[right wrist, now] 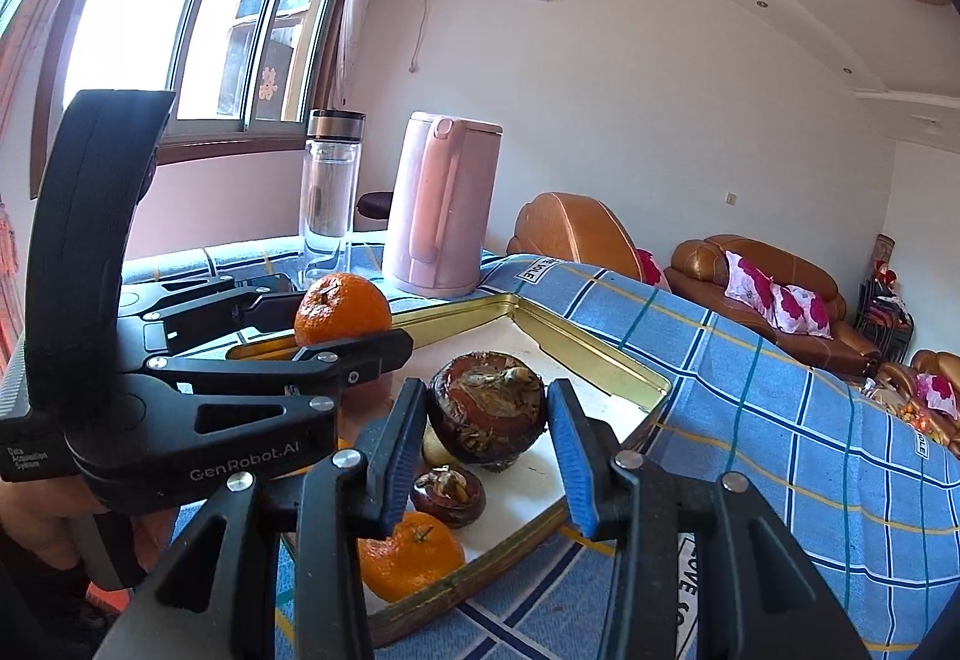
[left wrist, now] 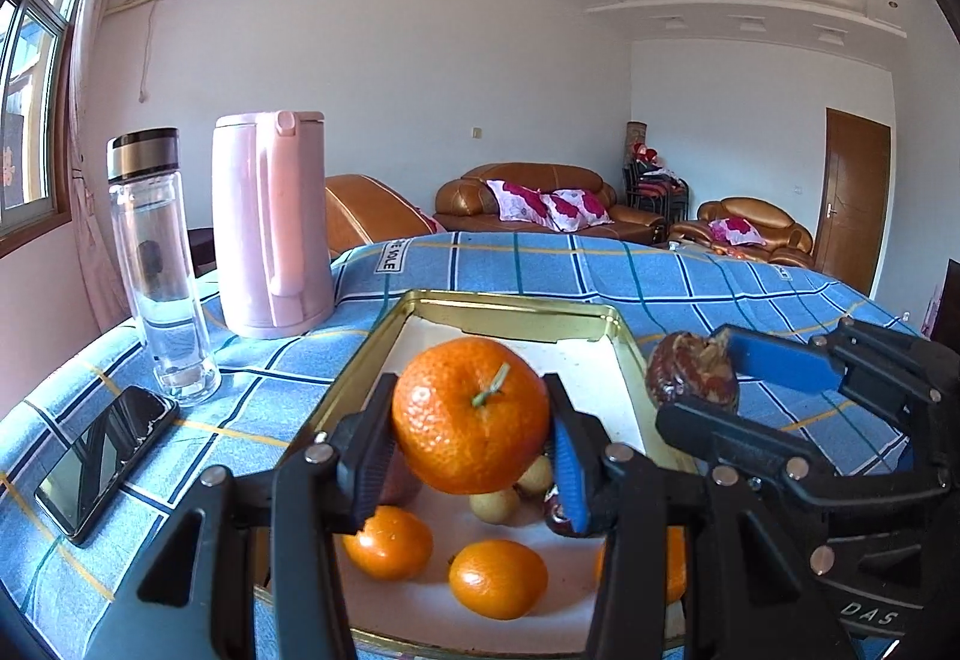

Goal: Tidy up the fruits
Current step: 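Lower the orange and mangosteen into the tray and open both tools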

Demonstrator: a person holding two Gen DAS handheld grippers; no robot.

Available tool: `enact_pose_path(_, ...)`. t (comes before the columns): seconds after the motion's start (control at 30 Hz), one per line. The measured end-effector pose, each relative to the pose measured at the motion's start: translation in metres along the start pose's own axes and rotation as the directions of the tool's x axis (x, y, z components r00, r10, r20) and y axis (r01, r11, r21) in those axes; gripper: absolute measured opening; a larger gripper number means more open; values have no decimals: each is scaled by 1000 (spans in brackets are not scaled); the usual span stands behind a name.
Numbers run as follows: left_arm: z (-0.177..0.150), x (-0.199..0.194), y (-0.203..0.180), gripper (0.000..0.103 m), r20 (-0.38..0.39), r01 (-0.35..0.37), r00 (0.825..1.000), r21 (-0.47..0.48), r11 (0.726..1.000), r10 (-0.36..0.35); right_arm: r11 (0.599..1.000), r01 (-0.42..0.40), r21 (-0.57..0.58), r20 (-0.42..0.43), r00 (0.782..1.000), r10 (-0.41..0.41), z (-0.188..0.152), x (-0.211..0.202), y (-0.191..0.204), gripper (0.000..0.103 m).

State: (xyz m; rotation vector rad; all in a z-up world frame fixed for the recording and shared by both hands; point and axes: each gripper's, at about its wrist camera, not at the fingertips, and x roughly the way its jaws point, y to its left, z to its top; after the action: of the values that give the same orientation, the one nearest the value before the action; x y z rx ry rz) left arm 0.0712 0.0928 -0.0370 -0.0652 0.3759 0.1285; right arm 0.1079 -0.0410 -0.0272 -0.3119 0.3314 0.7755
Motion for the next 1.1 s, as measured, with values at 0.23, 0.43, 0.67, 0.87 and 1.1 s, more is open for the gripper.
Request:
enact_pose_path(0.23, -2, 1, 15, 48, -32, -27, 999, -21, 999, 26, 999, -27, -28, -22, 999, 26, 1, 13, 17, 44)
enact_pose_path(0.43, -7, 6, 23, 48, -69, -36, 997, -15, 999, 35, 999, -33, -22, -51, 998, 32, 1, 23, 21, 44)
enact_pose_path(0.67, -13, 15, 27, 48, -116, -39, 993, -4, 999, 38, 999, -47, -8, -109, 993, 45, 0, 38, 22, 44)
enact_pose_path(0.87, -15, 17, 28, 49, -138, -36, 990, 4, 999, 36, 998, -60, 2, -136, 989, 59, -3, 42, 22, 44)
enact_pose_path(1.1, -17, 18, 29, 49, -153, -51, 987, 25, 998, 55, 997, -79, -4, -169, 983, 77, -6, 47, 24, 44)
